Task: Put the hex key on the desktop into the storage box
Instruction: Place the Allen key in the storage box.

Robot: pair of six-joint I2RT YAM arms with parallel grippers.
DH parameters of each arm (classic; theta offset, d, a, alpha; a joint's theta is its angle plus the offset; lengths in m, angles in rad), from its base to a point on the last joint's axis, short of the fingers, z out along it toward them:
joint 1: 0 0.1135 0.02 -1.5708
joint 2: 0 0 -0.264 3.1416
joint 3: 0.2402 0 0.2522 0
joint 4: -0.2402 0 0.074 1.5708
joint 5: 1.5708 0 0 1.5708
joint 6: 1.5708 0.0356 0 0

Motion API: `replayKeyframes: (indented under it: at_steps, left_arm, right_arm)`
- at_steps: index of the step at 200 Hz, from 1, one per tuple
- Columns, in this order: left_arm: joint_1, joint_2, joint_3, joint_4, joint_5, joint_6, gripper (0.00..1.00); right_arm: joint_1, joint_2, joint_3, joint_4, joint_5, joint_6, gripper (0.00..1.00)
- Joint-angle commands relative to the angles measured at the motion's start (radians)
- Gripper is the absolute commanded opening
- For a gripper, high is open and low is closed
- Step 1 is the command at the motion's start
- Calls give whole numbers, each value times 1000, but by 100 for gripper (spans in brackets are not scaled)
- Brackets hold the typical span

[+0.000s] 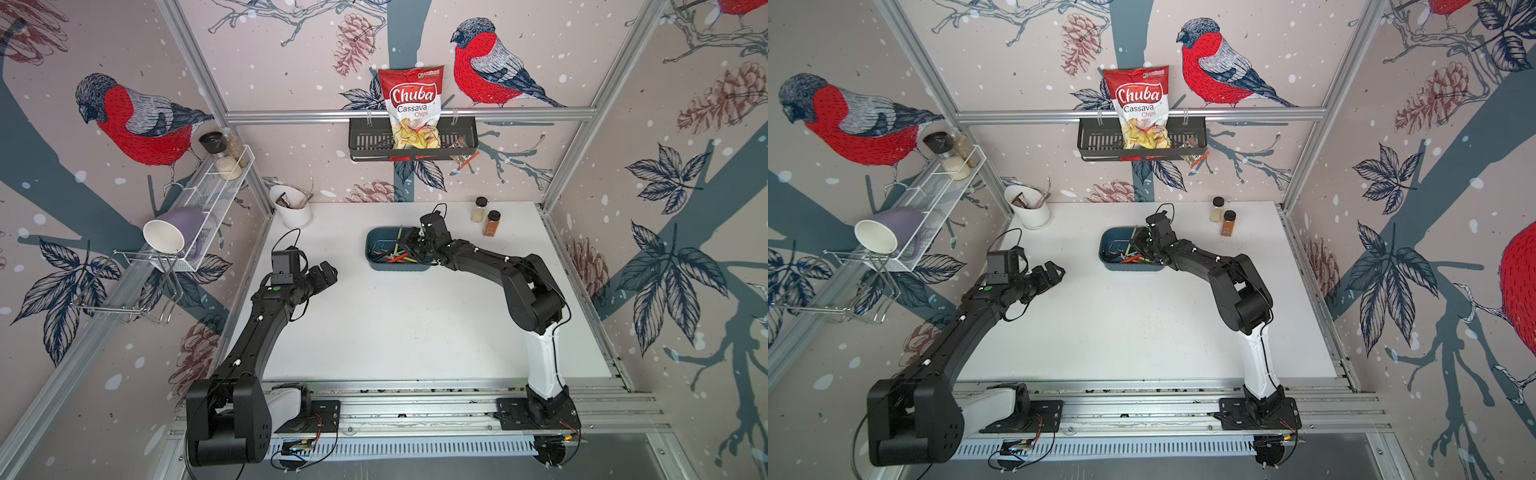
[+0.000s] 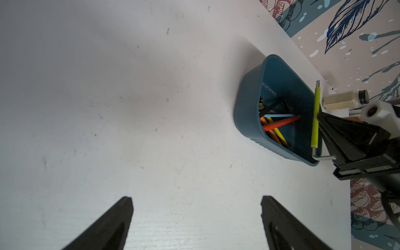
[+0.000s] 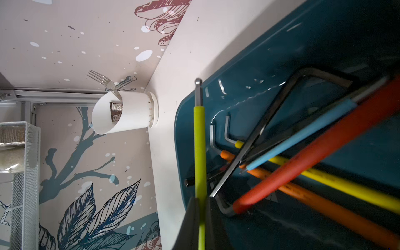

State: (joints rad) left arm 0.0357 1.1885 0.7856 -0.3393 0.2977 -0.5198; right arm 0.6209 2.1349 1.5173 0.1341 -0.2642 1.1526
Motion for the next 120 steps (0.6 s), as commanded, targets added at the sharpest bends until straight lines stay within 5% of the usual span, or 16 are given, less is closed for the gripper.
replayKeyframes:
  at_steps: [1, 16, 49, 85, 120]
  left_arm:
    - [2, 6, 0, 25, 14, 1, 96]
    - [2, 5, -1, 32, 13, 1, 96]
    - [3, 13, 0, 30, -5, 2, 96]
    - [2, 21, 4, 25, -15, 7, 96]
    - [-9, -22, -24, 92, 8, 16, 96]
  right_arm:
    - [-13, 44, 28, 73, -18, 38, 3]
    - [-24, 71, 45, 85, -21, 55, 9]
    - [-27, 86, 48, 132, -31, 80, 42]
    - [-36, 51, 36, 151, -50, 81, 50]
    - [-33, -65, 21, 56, -13, -58, 58]
